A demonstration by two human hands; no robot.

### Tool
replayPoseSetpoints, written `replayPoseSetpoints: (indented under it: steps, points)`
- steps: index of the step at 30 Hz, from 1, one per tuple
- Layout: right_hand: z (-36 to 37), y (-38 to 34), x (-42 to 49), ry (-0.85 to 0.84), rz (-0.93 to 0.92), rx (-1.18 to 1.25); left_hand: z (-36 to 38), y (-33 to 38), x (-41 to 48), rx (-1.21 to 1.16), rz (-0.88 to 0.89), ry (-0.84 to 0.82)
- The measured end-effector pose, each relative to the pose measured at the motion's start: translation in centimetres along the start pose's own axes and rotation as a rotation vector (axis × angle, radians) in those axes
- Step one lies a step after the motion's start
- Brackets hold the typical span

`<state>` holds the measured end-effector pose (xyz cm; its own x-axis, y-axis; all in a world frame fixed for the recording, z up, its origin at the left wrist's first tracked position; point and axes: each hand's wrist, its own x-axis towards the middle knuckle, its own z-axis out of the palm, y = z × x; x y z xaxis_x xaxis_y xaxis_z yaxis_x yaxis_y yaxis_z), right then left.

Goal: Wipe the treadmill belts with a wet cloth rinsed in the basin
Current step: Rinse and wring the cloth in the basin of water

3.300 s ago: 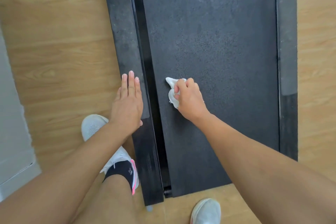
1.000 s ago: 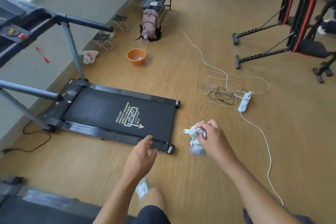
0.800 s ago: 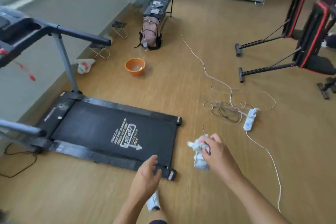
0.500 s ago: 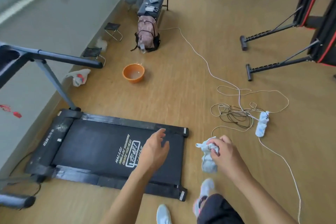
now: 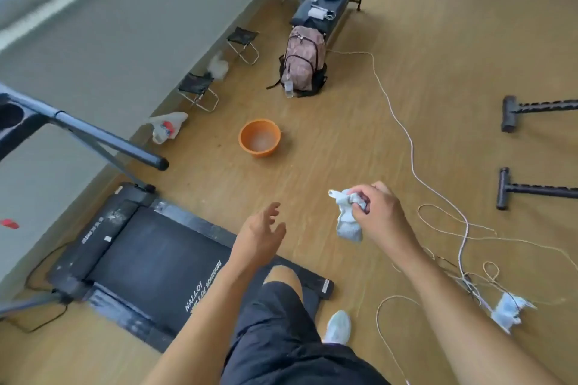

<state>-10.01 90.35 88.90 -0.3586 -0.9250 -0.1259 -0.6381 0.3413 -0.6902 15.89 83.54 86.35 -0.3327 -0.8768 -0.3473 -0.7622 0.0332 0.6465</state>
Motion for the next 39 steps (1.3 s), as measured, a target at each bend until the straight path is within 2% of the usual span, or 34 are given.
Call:
replayPoseSetpoints:
  steps: [4,8,10,13,17,21,25,29,31,34,36,39]
  points:
    - [1.0,-5.5,12.9,-0.093,-0.167,-0.004,-2.6,0.3,9.1,-0.099,-0.113,0.075]
    - [4.9,-9.3,25.8,-0.200,-0.272,-0.003,-4.0,-1.5,19.4,-0.223,-0.227,0.149]
    - [7.5,-10.2,32.6,-0.259,-0.290,-0.050,-4.5,-3.0,25.2,-0.275,-0.300,0.165]
    - [10.9,-12.0,42.5,-0.352,-0.268,-0.087,-6.6,-4.7,34.7,-0.330,-0.382,0.095]
    - [12.4,-17.0,54.7,-0.439,-0.264,-0.101,-13.2,-3.8,45.5,-0.364,-0.425,0.096]
    - [12.7,-21.9,65.5,-0.465,-0.322,-0.054,-19.7,-2.8,55.4,-0.402,-0.414,0.180]
    - [18.4,-21.8,78.3,-0.627,-0.382,-0.111,-20.6,-6.1,66.4,-0.490,-0.490,0.252]
    - [32.0,-14.6,91.3,-0.933,-0.393,-0.246,-15.5,-13.3,77.8,-0.633,-0.707,0.424]
    - [40.4,-8.9,96.4,-1.118,-0.392,-0.326,-10.0,-17.9,82.7,-0.737,-0.889,0.548]
    - [52.9,0.9,102.2,-1.251,-0.387,-0.401,1.0,-25.4,91.0,-0.998,-1.063,0.674]
    - [59.5,6.9,104.3,-1.264,-0.377,-0.378,8.6,-29.1,96.0,-1.028,-1.035,0.697]
    - [66.0,14.3,105.3,-1.329,-0.384,-0.328,18.0,-33.2,101.9,-0.952,-0.860,0.626]
